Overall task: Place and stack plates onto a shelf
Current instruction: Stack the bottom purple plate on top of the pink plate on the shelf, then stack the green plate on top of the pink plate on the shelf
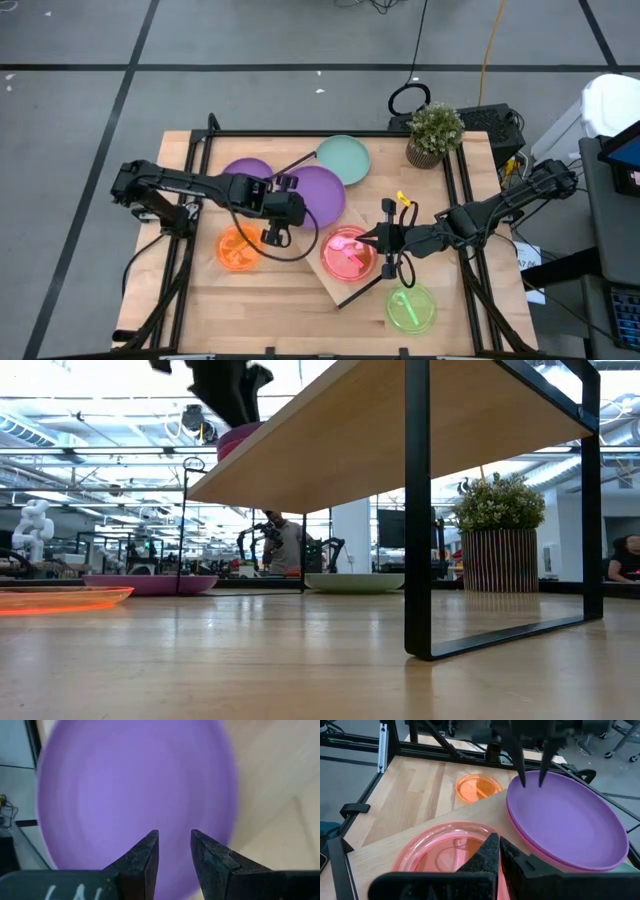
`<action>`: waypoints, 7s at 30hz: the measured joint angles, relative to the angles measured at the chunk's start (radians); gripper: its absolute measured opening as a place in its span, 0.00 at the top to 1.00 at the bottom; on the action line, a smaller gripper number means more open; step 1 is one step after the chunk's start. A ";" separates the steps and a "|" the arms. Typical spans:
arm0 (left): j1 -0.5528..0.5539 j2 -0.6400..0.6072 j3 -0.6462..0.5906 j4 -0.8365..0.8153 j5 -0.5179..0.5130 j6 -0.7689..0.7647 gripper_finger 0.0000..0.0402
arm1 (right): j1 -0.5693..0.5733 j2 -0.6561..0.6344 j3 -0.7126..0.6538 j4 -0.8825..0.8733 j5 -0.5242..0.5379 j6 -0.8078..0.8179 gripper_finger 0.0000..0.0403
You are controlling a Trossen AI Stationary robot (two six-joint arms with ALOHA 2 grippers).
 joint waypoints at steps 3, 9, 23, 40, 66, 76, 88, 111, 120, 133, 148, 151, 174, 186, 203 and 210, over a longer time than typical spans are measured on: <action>0.038 0.001 -0.032 0.032 0.000 0.022 0.70 | 0.000 0.000 0.000 0.000 -0.002 0.000 1.00; 0.068 0.000 -0.060 0.038 0.073 0.012 0.70 | 0.000 0.001 -0.044 0.024 -0.003 0.000 1.00; 0.026 -0.026 -0.064 0.036 0.032 0.000 0.70 | 0.000 0.001 -0.060 0.047 -0.002 0.001 1.00; -0.151 -0.153 -0.063 0.169 -0.042 -0.344 0.70 | 0.024 0.000 -0.060 0.029 -0.002 0.158 1.00; -0.600 -0.149 -0.267 0.441 -0.386 -0.591 0.70 | 0.432 0.015 0.007 -0.113 0.057 0.681 1.00; -0.639 -0.149 -0.267 0.448 -0.386 -0.662 0.70 | 0.589 0.141 0.007 -0.155 -0.032 1.116 1.00; -0.613 -0.149 -0.267 0.449 -0.386 -0.634 0.70 | 0.612 0.290 0.007 -0.155 -0.275 1.305 1.00; -0.590 -0.149 -0.267 0.449 -0.384 -0.666 0.70 | 0.642 0.306 0.007 -0.276 -0.444 1.262 0.99; -0.608 -0.146 -0.268 0.465 -0.385 -0.787 0.70 | 0.642 0.306 -0.033 -0.245 -0.415 1.242 0.79; -0.637 -0.084 -0.268 0.613 -0.386 -0.706 0.70 | 0.648 0.306 -0.195 -0.032 -0.418 0.929 0.73; -0.637 -0.083 -0.268 0.613 -0.387 -0.664 0.70 | 0.663 0.306 -0.265 -0.002 -0.419 0.806 0.77; -0.637 -0.083 -0.268 0.613 -0.386 -0.664 0.70 | 0.674 0.306 -0.277 -0.005 -0.419 0.775 0.77; -0.637 -0.083 -0.267 0.597 -0.387 -0.647 0.70 | 0.681 0.353 -0.278 0.013 -0.394 0.571 0.92; -0.621 -0.083 -0.267 0.599 -0.387 -0.628 0.70 | 0.681 0.300 -0.278 -0.026 -0.395 0.577 1.00; -0.560 -0.083 -0.267 0.607 -0.388 -0.602 0.70 | 0.680 0.247 -0.278 -0.137 -0.392 0.656 1.00; -0.548 -0.083 -0.267 0.607 -0.387 -0.602 0.70 | 0.680 0.247 -0.278 -0.137 -0.392 0.701 1.00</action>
